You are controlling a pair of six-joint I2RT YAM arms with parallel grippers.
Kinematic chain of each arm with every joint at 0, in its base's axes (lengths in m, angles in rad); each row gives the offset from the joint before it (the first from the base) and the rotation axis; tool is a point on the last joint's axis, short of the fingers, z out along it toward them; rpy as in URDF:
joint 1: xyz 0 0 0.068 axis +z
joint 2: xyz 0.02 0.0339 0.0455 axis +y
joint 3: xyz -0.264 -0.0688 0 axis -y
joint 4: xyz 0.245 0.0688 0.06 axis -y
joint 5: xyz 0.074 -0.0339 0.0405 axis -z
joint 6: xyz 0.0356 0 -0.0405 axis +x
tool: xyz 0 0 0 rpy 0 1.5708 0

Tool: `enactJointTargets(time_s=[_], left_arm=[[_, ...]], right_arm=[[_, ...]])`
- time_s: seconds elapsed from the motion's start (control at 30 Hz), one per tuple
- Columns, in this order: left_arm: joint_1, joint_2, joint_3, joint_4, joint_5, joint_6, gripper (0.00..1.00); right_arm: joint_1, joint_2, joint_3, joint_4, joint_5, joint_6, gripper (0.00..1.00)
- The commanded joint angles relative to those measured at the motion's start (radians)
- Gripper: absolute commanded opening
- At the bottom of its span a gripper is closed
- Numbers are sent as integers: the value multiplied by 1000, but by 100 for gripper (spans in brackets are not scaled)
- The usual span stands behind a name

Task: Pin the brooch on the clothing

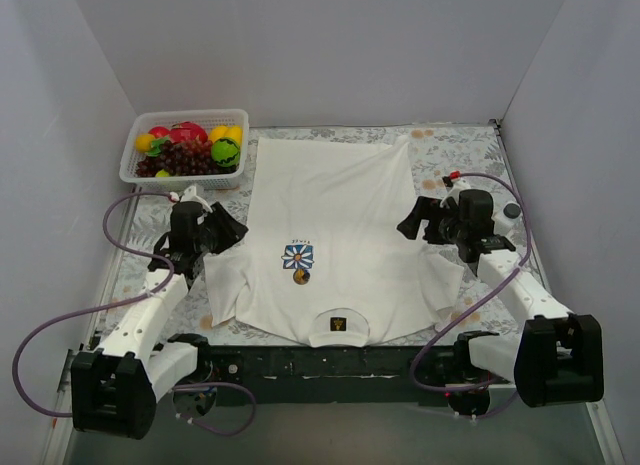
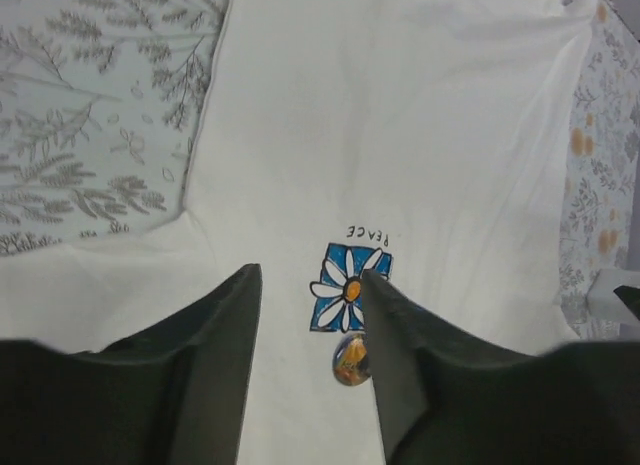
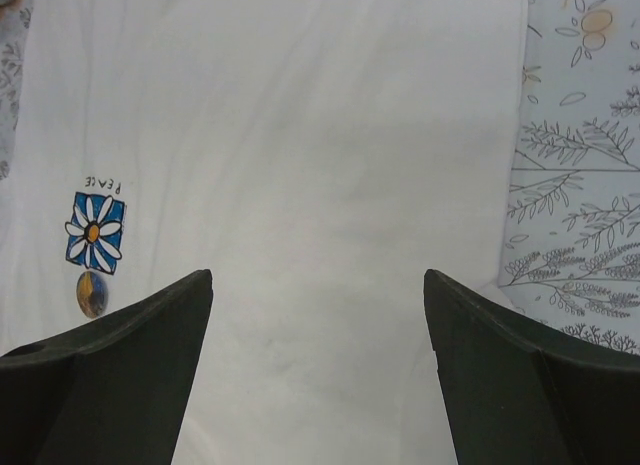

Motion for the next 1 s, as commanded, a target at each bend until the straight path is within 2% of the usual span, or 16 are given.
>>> enactJointTargets(time_s=[0.0, 0.03, 0.07, 0.2, 0.4, 0.53, 0.7, 0.97], left_arm=[[-2, -43, -29, -82, -41, -56, 15], [-2, -43, -28, -100, -64, -66, 5], [-1, -36, -24, -120, -87, -73, 0], [-2, 50, 8, -247, -169, -76, 0], [-2, 243, 87, -330, -224, -51, 0], [-2, 317, 140, -387, -281, -21, 0], [-1, 372, 160, -415, -328, 16, 0], [-1, 568, 253, -468, -373, 62, 0]], right_arm=[[1, -89, -50, 3, 55, -7, 93], [2, -97, -60, 3, 61, -10, 93], [1, -103, -62, 3, 72, -8, 93], [2, -106, -48, -21, 77, -13, 92], [5, -68, -13, -37, 5, -5, 90], [25, -25, 12, -66, -1, -19, 90], [133, 58, 55, -104, 47, -38, 89], [255, 235, 128, -175, 120, -79, 89]])
